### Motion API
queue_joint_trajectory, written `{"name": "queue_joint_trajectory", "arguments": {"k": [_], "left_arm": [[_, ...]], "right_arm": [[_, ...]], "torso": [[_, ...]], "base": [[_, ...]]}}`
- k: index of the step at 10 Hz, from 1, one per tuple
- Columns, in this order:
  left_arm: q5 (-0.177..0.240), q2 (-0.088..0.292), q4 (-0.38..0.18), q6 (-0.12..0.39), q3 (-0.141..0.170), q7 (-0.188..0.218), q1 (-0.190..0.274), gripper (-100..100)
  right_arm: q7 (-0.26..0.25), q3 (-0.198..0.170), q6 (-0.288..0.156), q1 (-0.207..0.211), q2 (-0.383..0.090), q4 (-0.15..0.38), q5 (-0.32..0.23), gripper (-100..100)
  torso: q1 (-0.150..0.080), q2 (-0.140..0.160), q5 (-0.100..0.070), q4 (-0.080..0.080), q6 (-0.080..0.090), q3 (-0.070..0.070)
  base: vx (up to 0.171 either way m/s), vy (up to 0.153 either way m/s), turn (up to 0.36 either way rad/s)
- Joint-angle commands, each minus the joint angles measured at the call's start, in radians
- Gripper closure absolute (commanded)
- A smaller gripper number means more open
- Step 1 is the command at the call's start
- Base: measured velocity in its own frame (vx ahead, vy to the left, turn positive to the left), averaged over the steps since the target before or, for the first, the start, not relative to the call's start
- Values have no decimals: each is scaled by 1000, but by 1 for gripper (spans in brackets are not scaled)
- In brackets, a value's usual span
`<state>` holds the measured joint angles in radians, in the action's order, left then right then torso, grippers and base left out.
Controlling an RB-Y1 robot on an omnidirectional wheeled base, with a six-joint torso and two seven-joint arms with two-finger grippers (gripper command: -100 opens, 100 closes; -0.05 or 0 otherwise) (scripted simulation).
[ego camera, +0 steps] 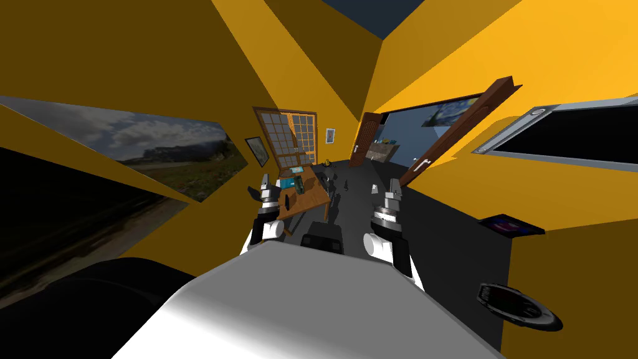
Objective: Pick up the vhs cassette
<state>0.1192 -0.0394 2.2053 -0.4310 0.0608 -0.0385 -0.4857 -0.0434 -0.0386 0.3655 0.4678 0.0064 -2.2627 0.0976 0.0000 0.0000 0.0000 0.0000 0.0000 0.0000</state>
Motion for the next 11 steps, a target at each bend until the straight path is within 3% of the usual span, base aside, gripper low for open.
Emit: {"name": "queue_joint_trajectory", "arguments": {"k": [1,7,8,11], "left_arm": [[-6,34,-18,5,-8,12,-7,-100],[-41,187,-121,37,-60,88,-54,-100],[-41,197,-121,37,-60,88,-54,-100],[-68,292,-199,59,-99,146,-90,-100]], "right_arm": [[0,0,0,0,0,0,0,0],[0,0,0,0,0,0,0,0],[0,0,0,0,0,0,0,0],[0,0,0,0,0,0,0,0]], "torso": [[0,0,0,0,0,0],[-2,1,0,0,0,1],[-2,1,0,0,0,1],[-1,1,0,0,0,1]], "base": [[-4,-9,-63],[-14,-28,-78],[-15,-20,-30],[-10,-28,-110]]}}
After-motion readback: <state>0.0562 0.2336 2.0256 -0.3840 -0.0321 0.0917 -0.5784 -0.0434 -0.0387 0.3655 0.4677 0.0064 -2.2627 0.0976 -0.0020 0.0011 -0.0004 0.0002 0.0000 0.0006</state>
